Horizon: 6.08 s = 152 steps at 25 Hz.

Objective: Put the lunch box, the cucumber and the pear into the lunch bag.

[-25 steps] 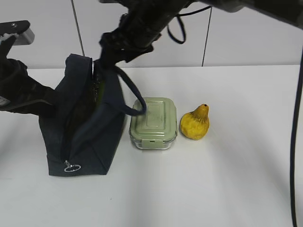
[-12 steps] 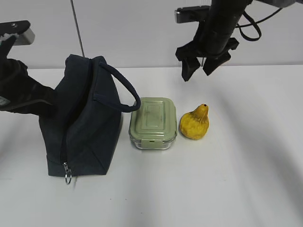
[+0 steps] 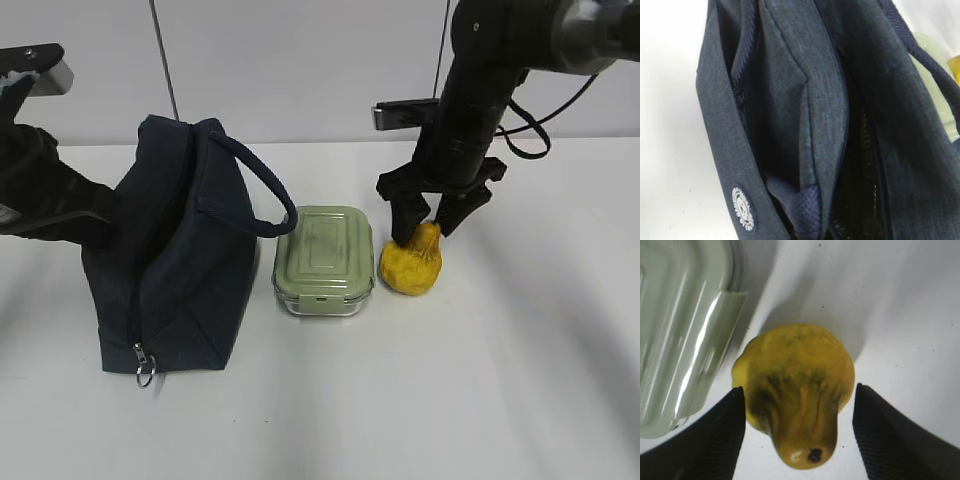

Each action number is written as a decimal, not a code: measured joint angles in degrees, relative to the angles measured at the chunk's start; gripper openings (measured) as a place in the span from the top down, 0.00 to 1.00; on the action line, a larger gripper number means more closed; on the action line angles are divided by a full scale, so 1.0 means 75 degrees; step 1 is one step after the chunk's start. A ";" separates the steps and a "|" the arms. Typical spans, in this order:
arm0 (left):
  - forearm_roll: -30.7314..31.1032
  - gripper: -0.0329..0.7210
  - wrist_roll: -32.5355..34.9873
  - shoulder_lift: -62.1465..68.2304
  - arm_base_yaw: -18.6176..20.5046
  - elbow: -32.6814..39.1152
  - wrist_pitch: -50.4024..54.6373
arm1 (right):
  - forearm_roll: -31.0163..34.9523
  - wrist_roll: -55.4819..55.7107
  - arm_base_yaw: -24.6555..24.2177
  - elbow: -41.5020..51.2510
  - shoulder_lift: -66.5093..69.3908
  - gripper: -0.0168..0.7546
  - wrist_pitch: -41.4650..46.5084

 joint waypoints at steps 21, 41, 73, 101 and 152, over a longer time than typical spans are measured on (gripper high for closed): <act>0.0008 0.97 0.0000 0.0000 0.0000 0.0000 0.0000 | 0.2761 -0.2011 0.0156 -0.0533 -0.2097 0.76 -0.0923; 0.0071 0.97 0.0000 0.0000 0.0000 -0.0009 0.0118 | 0.3217 -0.3219 0.1896 -0.0558 -0.0233 0.73 -0.1635; 0.0013 0.98 0.0000 -0.0007 0.0000 -0.0009 0.0283 | 0.7024 -0.4456 -0.1579 0.4253 -0.1272 0.39 -0.2423; -0.0038 0.98 -0.0096 -0.0007 0.0000 -0.0009 0.0250 | 0.9494 -0.6287 -0.0918 0.4258 -0.0080 0.28 -0.2494; 0.0025 0.98 -0.0122 -0.0402 0.0465 -0.0009 0.0263 | 1.0435 -0.7908 0.1438 0.1850 -0.1505 0.51 -0.4092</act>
